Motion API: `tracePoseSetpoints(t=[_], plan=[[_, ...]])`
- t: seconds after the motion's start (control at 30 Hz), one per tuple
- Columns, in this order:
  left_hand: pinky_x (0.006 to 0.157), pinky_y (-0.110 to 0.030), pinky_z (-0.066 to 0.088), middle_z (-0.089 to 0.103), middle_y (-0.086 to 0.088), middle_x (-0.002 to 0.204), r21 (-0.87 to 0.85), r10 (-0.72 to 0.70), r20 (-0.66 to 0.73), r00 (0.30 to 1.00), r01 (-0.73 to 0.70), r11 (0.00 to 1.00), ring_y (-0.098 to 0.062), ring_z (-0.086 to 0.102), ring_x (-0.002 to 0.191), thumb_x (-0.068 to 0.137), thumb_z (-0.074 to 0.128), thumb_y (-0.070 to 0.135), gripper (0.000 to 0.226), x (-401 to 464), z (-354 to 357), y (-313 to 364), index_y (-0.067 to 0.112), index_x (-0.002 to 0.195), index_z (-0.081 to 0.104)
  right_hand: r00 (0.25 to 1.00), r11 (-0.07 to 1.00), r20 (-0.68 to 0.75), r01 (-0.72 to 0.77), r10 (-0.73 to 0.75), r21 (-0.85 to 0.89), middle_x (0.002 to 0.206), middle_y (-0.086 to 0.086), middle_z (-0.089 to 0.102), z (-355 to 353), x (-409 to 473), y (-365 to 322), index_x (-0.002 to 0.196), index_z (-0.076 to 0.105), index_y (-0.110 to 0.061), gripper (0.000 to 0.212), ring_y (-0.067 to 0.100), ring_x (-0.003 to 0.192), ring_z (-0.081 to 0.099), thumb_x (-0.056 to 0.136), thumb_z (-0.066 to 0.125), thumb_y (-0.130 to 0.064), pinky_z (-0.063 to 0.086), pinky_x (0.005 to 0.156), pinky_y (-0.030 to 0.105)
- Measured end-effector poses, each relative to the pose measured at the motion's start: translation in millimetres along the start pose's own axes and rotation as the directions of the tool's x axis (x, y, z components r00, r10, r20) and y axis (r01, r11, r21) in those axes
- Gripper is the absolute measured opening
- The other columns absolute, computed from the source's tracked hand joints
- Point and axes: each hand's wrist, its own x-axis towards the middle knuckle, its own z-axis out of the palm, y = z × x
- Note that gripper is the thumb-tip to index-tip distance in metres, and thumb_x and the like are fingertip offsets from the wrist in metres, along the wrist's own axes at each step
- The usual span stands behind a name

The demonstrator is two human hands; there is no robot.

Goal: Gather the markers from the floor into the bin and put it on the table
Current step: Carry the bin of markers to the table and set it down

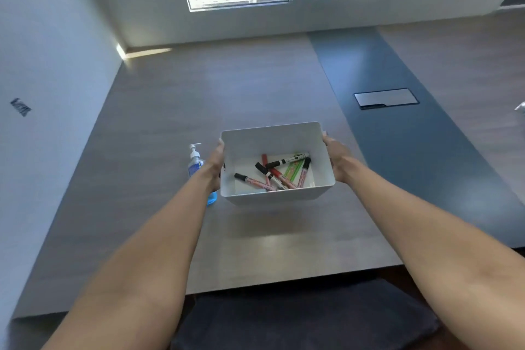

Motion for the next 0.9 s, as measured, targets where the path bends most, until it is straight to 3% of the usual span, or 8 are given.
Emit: tracePoseSetpoints(t=[0.2,0.33,0.43,0.53,0.6,0.67,0.8,0.9], plan=[[0.081,-0.04,0.055,0.073,-0.009,0.098,0.012,-0.073,-0.05,0.996,0.074,0.997,-0.027,0.068,0.09,0.095,0.023,0.07,0.072,29.4,-1.1,-17.1,0.016,0.109,0.068,0.998,0.998,-0.001,-0.056,0.056,0.005,0.11,0.018,0.069,2.6,24.1,23.7,0.126,0.058,-0.003,0.059,0.029,0.081,0.07,0.09,0.054,-0.049,0.059,0.076,0.052],[0.113,-0.047,0.041,0.055,-0.01,0.145,0.101,-0.011,-0.212,0.977,0.033,0.994,-0.029,0.054,0.131,0.082,0.025,0.081,0.089,58.2,-13.0,-36.0,0.018,0.137,0.057,0.992,0.994,0.064,-0.108,0.107,0.008,0.112,0.019,0.067,3.0,34.3,38.7,0.128,0.057,-0.005,0.058,0.029,0.079,0.069,0.095,0.045,-0.05,0.06,0.061,0.039],[0.116,-0.049,0.036,0.047,-0.011,0.151,0.144,0.045,-0.285,0.958,-0.003,0.99,-0.03,0.045,0.139,0.078,0.027,0.08,0.097,68.1,-15.9,-38.2,0.011,0.141,0.051,0.987,0.994,0.12,-0.108,0.11,-0.021,0.12,0.021,0.067,-1.8,46.0,45.3,0.126,0.059,-0.008,0.066,0.035,0.095,0.07,0.09,0.041,-0.061,0.06,0.072,0.046],[0.108,-0.046,0.046,0.063,-0.007,0.131,0.127,0.034,-0.324,0.945,0.007,0.992,-0.029,0.061,0.119,0.079,0.031,0.079,0.088,64.8,-15.9,-34.3,0.013,0.132,0.057,0.991,0.981,0.112,-0.047,0.069,-0.189,0.128,0.014,0.064,1.4,44.4,39.4,0.129,0.059,-0.012,0.072,0.033,0.114,0.064,0.086,0.041,-0.067,0.051,0.097,0.052],[0.099,-0.036,0.047,0.065,-0.004,0.113,0.23,0.117,-0.327,0.938,-0.041,0.972,-0.026,0.062,0.103,0.086,0.028,0.073,0.08,55.1,-10.3,-28.1,0.014,0.132,0.056,0.991,0.87,0.035,0.128,-0.126,-0.476,0.148,0.008,0.047,3.8,37.4,33.2,0.142,0.047,-0.013,0.069,0.026,0.137,0.044,0.094,0.032,-0.062,0.033,0.116,0.044],[0.091,-0.029,0.039,0.06,-0.001,0.104,0.382,0.277,-0.33,0.902,-0.141,0.913,-0.025,0.055,0.106,0.101,0.024,0.054,0.062,48.9,-8.5,-20.0,0.012,0.133,0.056,0.951,0.652,0.079,0.264,-0.298,-0.71,0.161,0.004,0.022,6.7,32.1,27.4,0.151,0.028,-0.014,0.071,0.02,0.149,0.019,0.097,0.023,-0.059,0.015,0.122,0.039],[0.114,-0.041,0.028,0.051,-0.012,0.145,0.646,0.518,-0.277,0.809,-0.242,0.724,-0.031,0.037,0.143,0.1,0.027,0.053,0.062,31.7,-19.6,1.7,0.01,0.133,0.057,0.917,0.386,0.177,0.318,-0.358,-0.866,0.164,0.001,-0.002,11.0,29.6,13.8,0.155,0.01,-0.02,0.072,0.024,0.152,0.002,0.096,0.018,-0.061,0.004,0.122,0.046],[0.124,-0.044,0.011,0.021,-0.007,0.165,0.757,0.502,-0.286,0.816,-0.129,0.641,-0.024,0.007,0.155,0.096,0.027,0.063,0.075,21.5,-36.7,15.0,0.015,0.153,0.033,0.894,0.239,0.223,0.331,-0.388,-0.913,0.164,0.002,-0.006,19.9,16.3,0.3,0.155,0.008,-0.02,0.071,0.029,0.151,-0.001,0.097,0.017,-0.06,0.001,0.122,0.049]])
